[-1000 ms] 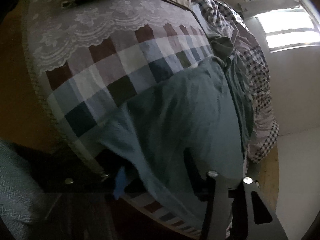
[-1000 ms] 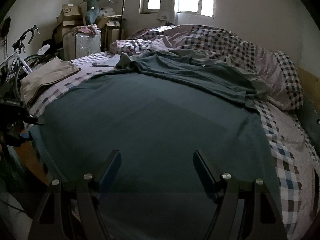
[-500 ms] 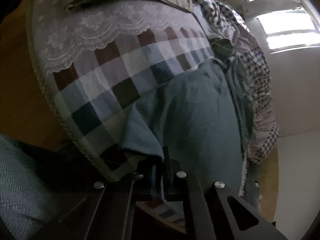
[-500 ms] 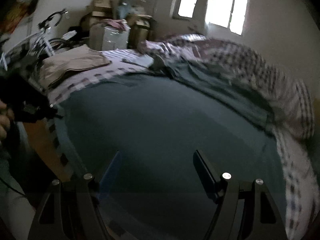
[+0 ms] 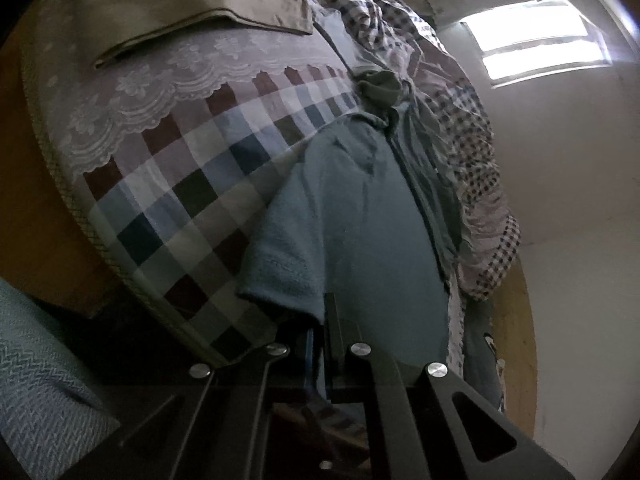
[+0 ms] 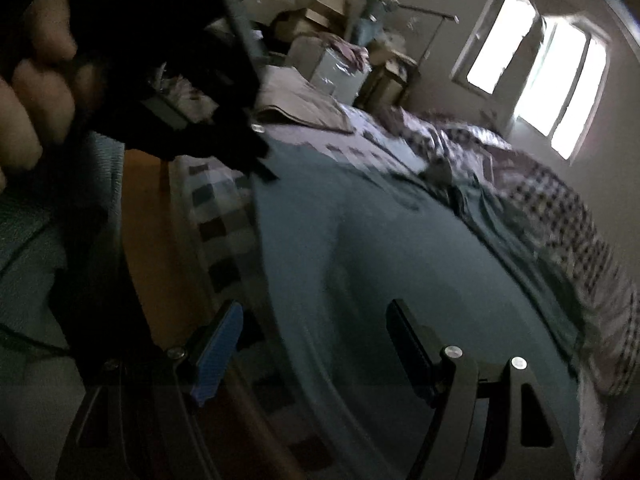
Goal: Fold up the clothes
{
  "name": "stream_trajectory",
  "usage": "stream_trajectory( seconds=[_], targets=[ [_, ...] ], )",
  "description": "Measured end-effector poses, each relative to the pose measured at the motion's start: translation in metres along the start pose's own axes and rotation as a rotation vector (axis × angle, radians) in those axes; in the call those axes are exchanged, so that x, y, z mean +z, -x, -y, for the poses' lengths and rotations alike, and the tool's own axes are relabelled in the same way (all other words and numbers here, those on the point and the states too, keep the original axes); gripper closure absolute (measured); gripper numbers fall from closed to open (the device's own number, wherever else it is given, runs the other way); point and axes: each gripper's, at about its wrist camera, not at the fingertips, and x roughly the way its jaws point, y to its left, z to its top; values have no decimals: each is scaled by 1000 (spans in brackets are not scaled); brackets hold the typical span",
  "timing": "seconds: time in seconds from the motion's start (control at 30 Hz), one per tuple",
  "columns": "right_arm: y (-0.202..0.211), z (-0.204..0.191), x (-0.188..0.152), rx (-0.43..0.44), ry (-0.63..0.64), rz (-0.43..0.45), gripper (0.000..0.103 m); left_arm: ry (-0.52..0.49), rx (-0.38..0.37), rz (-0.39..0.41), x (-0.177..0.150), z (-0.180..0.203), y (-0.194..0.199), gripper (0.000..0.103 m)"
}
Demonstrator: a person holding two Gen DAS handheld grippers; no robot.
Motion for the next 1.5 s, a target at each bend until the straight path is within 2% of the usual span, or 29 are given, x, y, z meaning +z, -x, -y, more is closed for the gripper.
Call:
stream_trajectory(
  seconds=[0.13,0.3,0.4,0.47,0.5,0.53,0.57,0.63,0.7,0.73,0.77,1.0,1.23,1.5],
  targets=[
    [-15,-15,10,-69,62,43,27,3,-21,-10,0,0,0,101],
    [-36,-23,20,-159,108,77,41,5,-67,-31,2,0,-1,101],
    [-45,-26,25,-174,144,90,59,1,-67,-39,1,1,-3,101],
    [-47,-28,28,-180,168,106,79,3,-57,-34,1,0,-3,101],
    [-49,-30,30,-183,182,113,83,4,-49,-29,1,0,-3,101],
    [-50,-30,31,-178,185,113,90,6,-44,-25,1,0,-2,101],
    [-52,-29,32,-172,186,112,102,13,-45,-20,1,-2,-1,100],
    [-52,-27,33,-139,168,111,103,35,-42,0,3,-6,2,99],
    [-51,-25,35,-106,150,115,103,56,-28,10,3,-10,3,86],
    [-50,-24,36,-96,144,119,103,69,-21,3,3,-12,2,65],
    [-47,-23,37,-86,138,125,103,85,-22,-6,3,-15,0,53],
    [-47,4,46,-9,26,122,103,114,-59,-11,4,-17,-8,49],
    [-45,13,46,53,-50,97,103,178,-107,-8,0,-24,-19,49],
    [-36,13,46,95,-100,79,102,275,-208,-9,-10,-35,-31,47]
  ],
)
